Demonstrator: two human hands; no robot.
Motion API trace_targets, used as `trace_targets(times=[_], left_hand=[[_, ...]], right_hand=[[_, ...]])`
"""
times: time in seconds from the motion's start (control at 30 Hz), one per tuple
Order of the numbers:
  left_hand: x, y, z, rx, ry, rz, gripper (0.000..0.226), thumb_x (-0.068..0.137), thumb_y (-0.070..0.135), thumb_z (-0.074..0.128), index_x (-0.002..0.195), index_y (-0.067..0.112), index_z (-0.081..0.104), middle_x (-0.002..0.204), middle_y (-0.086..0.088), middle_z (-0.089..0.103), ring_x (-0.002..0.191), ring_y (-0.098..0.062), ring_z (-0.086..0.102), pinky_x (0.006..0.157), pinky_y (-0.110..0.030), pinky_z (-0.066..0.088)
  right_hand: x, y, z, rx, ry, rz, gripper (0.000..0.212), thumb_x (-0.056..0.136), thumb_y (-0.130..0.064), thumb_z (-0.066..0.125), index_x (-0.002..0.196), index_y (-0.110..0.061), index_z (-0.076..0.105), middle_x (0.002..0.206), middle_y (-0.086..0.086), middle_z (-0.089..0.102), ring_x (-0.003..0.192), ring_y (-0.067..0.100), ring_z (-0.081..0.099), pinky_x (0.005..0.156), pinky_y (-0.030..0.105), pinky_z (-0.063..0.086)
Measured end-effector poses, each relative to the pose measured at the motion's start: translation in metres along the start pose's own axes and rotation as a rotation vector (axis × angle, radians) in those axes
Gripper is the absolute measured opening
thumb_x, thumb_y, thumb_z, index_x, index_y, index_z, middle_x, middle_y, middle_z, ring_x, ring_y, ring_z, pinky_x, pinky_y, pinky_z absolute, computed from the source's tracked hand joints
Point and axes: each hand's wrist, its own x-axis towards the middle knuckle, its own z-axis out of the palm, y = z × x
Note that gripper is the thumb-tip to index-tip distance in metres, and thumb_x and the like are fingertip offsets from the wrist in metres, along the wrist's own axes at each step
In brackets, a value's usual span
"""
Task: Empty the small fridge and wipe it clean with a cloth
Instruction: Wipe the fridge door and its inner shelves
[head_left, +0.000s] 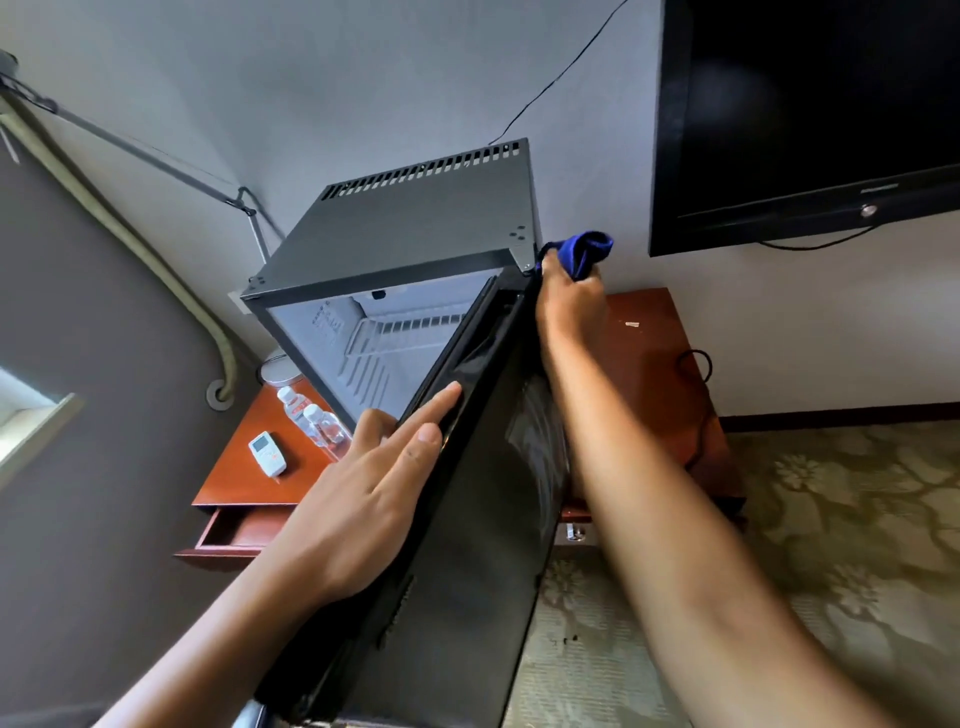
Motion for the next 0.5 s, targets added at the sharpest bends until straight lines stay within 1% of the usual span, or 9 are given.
trace_targets(times=[0.07, 0.13, 0.17, 0.2, 0.27, 0.3, 0.4, 0.47, 0.5], left_hand=[[0.003, 0.001, 0.003, -0.023, 0.038, -0.030, 0.044, 0.101, 0.066, 0.015, 0.144, 0.075, 0.012, 0.117, 0.011, 0.044, 0.107, -0.018, 0.055, 0.096, -0.036, 0.042], [0.003, 0.006, 0.003, -0.024, 0.041, -0.054, 0.045, 0.099, 0.064, 0.021, 0.140, 0.080, 0.010, 0.115, 0.013, 0.042, 0.107, -0.016, 0.054, 0.095, -0.035, 0.040], [0.004, 0.005, 0.004, -0.005, 0.053, -0.056, 0.045, 0.099, 0.064, 0.022, 0.139, 0.081, 0.010, 0.114, 0.013, 0.041, 0.107, -0.017, 0.054, 0.095, -0.035, 0.040], [0.004, 0.004, 0.004, 0.023, 0.057, -0.067, 0.045, 0.099, 0.064, 0.023, 0.138, 0.081, 0.009, 0.114, 0.012, 0.040, 0.107, -0.019, 0.054, 0.095, -0.036, 0.040], [0.004, 0.000, 0.002, 0.036, 0.044, -0.087, 0.046, 0.096, 0.068, 0.021, 0.138, 0.082, 0.010, 0.115, 0.009, 0.036, 0.107, -0.024, 0.055, 0.099, -0.039, 0.040], [0.005, -0.002, 0.002, 0.039, 0.046, -0.085, 0.048, 0.092, 0.070, 0.020, 0.138, 0.081, 0.010, 0.116, 0.008, 0.035, 0.108, -0.025, 0.055, 0.101, -0.039, 0.039], [0.008, -0.006, -0.003, 0.019, 0.048, -0.099, 0.054, 0.090, 0.070, 0.021, 0.143, 0.076, 0.016, 0.124, 0.010, 0.037, 0.121, -0.025, 0.050, 0.104, -0.033, 0.032], [0.008, -0.004, -0.004, 0.029, 0.034, -0.118, 0.053, 0.096, 0.065, 0.023, 0.148, 0.069, 0.015, 0.143, 0.013, 0.035, 0.138, -0.020, 0.038, 0.105, -0.031, 0.027], [0.007, -0.002, -0.006, 0.060, 0.028, -0.134, 0.052, 0.100, 0.064, 0.024, 0.151, 0.066, 0.014, 0.152, 0.015, 0.031, 0.144, -0.018, 0.033, 0.106, -0.032, 0.027]], right_hand=[[-0.018, 0.008, -0.002, 0.059, 0.069, -0.040, 0.049, 0.086, -0.057, 0.062, 0.104, -0.012, 0.071, 0.099, 0.014, 0.075, 0.096, 0.035, 0.069, 0.078, 0.038, 0.050], [-0.058, 0.020, -0.011, 0.132, 0.157, -0.068, 0.061, 0.082, -0.065, 0.056, 0.102, -0.010, 0.070, 0.093, 0.014, 0.073, 0.088, 0.034, 0.069, 0.072, 0.040, 0.054], [-0.085, 0.027, -0.020, 0.154, 0.152, -0.097, 0.062, 0.084, -0.065, 0.056, 0.105, -0.008, 0.068, 0.094, 0.013, 0.072, 0.087, 0.032, 0.069, 0.073, 0.040, 0.054], [-0.117, 0.034, -0.030, 0.176, 0.133, -0.131, 0.060, 0.087, -0.063, 0.057, 0.108, -0.008, 0.066, 0.097, 0.011, 0.072, 0.088, 0.029, 0.069, 0.076, 0.038, 0.054], [-0.188, 0.047, -0.053, 0.198, 0.117, -0.149, 0.059, 0.084, -0.065, 0.062, 0.106, -0.010, 0.067, 0.096, 0.005, 0.072, 0.086, 0.019, 0.068, 0.078, 0.025, 0.053], [-0.223, 0.051, -0.068, 0.237, 0.074, -0.123, 0.061, 0.081, -0.068, 0.066, 0.104, -0.012, 0.068, 0.095, 0.002, 0.072, 0.084, 0.015, 0.068, 0.079, 0.022, 0.052], [-0.297, 0.065, -0.105, 0.301, -0.208, -0.190, 0.051, 0.079, -0.061, 0.075, 0.108, -0.018, 0.070, 0.093, -0.003, 0.069, 0.084, 0.013, 0.069, 0.077, 0.031, 0.057], [-0.309, 0.079, -0.134, 0.225, -0.365, -0.280, 0.034, 0.078, -0.050, 0.080, 0.106, -0.031, 0.071, 0.091, -0.008, 0.069, 0.082, 0.008, 0.070, 0.074, 0.024, 0.057], [-0.309, 0.084, -0.147, 0.211, -0.431, -0.261, 0.031, 0.075, -0.042, 0.083, 0.103, -0.039, 0.071, 0.088, -0.009, 0.070, 0.081, 0.006, 0.071, 0.074, 0.021, 0.056]])
